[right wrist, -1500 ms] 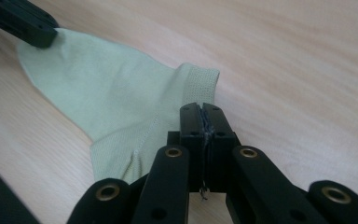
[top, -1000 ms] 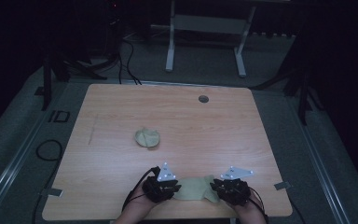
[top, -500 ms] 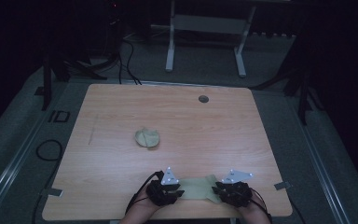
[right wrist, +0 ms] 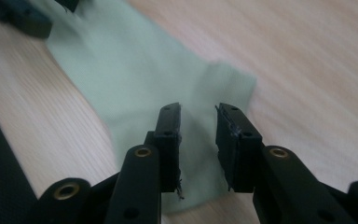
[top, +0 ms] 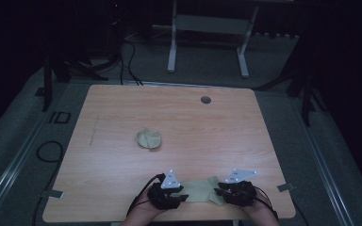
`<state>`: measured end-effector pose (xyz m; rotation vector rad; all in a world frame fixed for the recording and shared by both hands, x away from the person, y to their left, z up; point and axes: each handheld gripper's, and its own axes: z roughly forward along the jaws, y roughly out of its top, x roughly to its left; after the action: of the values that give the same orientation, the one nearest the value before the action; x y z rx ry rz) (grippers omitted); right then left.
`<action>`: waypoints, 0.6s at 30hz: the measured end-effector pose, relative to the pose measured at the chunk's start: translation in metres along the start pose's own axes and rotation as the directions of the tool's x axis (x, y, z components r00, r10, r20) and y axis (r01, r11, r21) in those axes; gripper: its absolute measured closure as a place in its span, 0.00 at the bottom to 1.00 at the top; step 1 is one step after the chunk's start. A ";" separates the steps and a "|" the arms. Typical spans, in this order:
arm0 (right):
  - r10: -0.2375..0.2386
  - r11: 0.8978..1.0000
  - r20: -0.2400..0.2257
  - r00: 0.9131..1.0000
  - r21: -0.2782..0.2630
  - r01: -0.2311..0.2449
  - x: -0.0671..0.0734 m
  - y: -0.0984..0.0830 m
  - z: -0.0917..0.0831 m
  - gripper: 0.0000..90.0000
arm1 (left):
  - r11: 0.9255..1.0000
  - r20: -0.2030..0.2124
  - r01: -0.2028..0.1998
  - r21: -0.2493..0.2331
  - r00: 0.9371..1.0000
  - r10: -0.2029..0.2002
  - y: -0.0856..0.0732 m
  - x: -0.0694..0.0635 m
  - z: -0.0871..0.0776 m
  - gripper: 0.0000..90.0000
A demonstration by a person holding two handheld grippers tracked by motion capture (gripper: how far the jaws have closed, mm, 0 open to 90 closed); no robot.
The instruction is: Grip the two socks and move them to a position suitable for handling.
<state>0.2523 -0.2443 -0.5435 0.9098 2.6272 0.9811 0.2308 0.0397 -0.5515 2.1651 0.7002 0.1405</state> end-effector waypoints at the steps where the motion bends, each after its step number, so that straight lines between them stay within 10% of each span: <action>1: 0.001 1.000 -0.010 1.000 -0.015 -0.002 0.001 0.004 -0.002 0.76 | 1.000 -0.003 -0.007 -0.025 1.000 0.007 0.001 0.000 -0.006 0.65; 11: -0.024 0.993 0.029 0.999 -0.112 0.027 0.006 0.072 -0.001 0.67 | 0.992 -0.059 0.043 -0.116 0.997 -0.050 -0.018 0.021 -0.047 0.65; 18: -0.030 0.989 0.020 0.999 -0.142 0.033 0.013 0.131 0.026 0.64 | 0.983 -0.145 0.113 -0.148 0.980 -0.135 -0.051 0.047 -0.071 0.65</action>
<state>0.3149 -0.1450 -0.4781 0.8375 2.5111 1.1307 0.2248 0.1384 -0.5505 1.9866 0.8857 0.2852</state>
